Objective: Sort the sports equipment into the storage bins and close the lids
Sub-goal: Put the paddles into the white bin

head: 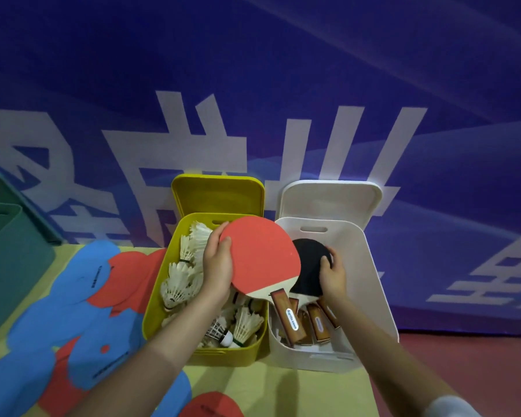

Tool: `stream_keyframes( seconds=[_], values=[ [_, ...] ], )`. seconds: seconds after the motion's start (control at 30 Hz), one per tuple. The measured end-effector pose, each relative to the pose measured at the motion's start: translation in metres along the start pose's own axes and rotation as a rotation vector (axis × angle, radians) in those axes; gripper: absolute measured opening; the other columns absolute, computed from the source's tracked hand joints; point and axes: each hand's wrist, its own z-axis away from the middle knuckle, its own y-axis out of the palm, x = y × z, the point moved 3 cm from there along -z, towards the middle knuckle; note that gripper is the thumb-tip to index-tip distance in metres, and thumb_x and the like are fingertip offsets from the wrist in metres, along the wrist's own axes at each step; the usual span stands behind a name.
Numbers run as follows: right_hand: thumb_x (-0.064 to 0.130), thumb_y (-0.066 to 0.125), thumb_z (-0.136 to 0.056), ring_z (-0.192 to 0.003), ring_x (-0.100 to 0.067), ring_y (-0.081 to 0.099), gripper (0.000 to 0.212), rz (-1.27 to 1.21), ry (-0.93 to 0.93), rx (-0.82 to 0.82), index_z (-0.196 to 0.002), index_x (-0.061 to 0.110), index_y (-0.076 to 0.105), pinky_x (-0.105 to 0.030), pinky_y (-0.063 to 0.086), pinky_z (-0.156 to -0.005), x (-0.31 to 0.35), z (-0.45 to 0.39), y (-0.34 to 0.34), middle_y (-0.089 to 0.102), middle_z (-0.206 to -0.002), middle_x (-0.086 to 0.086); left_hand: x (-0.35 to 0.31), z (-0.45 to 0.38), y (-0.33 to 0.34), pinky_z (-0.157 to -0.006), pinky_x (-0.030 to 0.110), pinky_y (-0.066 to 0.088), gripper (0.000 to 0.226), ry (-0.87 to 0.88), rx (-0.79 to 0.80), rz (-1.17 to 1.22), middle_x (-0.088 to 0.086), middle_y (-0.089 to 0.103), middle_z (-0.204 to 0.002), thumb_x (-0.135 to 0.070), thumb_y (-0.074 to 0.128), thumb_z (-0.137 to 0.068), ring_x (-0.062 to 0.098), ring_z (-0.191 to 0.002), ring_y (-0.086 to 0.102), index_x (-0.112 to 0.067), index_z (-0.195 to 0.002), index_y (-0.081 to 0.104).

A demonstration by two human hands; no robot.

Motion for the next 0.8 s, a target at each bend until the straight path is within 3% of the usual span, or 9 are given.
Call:
stream_keyframes(
  seconds=[0.13,0.27,0.4,0.53,0.63,0.73,0.8],
  values=[
    [0.021,0.041,-0.099,-0.121,-0.026,0.049,0.036,0.330,-0.046,-0.028,-0.134,0.018,0.045,-0.040,0.041,-0.102,-0.021,-0.015,0.003,0.053,-0.130,-0.007,0.007,-0.004,0.007,-0.071,0.029,0.049,0.032,-0.007,-0.030,-0.014,-0.009,0.056,-0.110,-0.019,0.036,-0.102,0.008,-0.096,0.056,-0.030,-0.128,0.052],
    [0.033,0.043,-0.097,-0.124,-0.029,0.035,0.040,0.777,-0.049,0.042,-0.135,0.021,0.045,-0.041,0.038,-0.102,-0.043,-0.024,-0.001,0.041,-0.130,-0.012,0.013,-0.008,0.014,-0.072,0.029,0.048,0.030,-0.008,-0.037,-0.019,-0.011,0.057,-0.108,-0.017,0.037,-0.101,0.007,-0.096,0.057,-0.033,-0.121,0.053],
    [0.036,0.039,-0.098,-0.124,-0.030,0.035,0.044,0.831,0.002,0.186,-0.140,0.023,0.039,-0.044,0.040,-0.100,-0.042,-0.033,-0.002,0.045,-0.129,-0.013,0.016,-0.010,0.019,-0.075,0.032,0.049,0.029,-0.001,-0.028,-0.021,-0.012,0.058,-0.109,-0.017,0.038,-0.101,0.009,-0.097,0.057,-0.037,-0.114,0.054],
    [0.035,0.043,-0.098,-0.125,-0.032,0.035,0.048,0.867,0.005,0.287,-0.143,0.021,0.035,-0.044,0.038,-0.102,-0.036,-0.036,-0.010,0.046,-0.129,-0.015,0.021,-0.008,0.027,-0.081,0.036,0.050,0.030,0.004,-0.015,-0.039,-0.005,0.059,-0.115,-0.017,0.038,-0.101,0.015,-0.102,0.058,-0.033,-0.120,0.055],
    [0.037,0.045,-0.097,-0.124,-0.034,0.035,0.051,0.867,-0.006,0.282,-0.144,0.021,0.034,-0.042,0.037,-0.102,-0.031,-0.028,-0.014,0.045,-0.129,-0.016,0.023,-0.003,0.029,-0.085,0.038,0.050,0.030,0.012,-0.008,-0.042,-0.002,0.058,-0.119,-0.018,0.039,-0.100,0.016,-0.103,0.058,-0.034,-0.120,0.056],
    [0.050,0.046,-0.094,-0.129,-0.034,0.028,0.058,0.890,0.033,0.313,-0.145,0.028,0.031,-0.044,0.035,-0.103,-0.032,-0.021,-0.019,0.036,-0.135,-0.016,0.024,0.003,0.029,-0.080,0.033,0.049,0.031,0.015,0.001,-0.041,-0.005,0.057,-0.118,-0.017,0.038,-0.101,0.012,-0.101,0.056,-0.035,-0.119,0.055],
    [0.055,0.042,-0.093,-0.133,-0.034,0.024,0.056,0.838,0.040,0.260,-0.141,0.026,0.040,-0.046,0.031,-0.106,-0.021,-0.017,-0.020,0.034,-0.141,-0.017,0.025,0.004,0.028,-0.081,0.034,0.049,0.031,0.013,0.010,-0.036,-0.005,0.057,-0.118,-0.017,0.038,-0.101,0.012,-0.103,0.057,-0.036,-0.119,0.055]
  ],
)
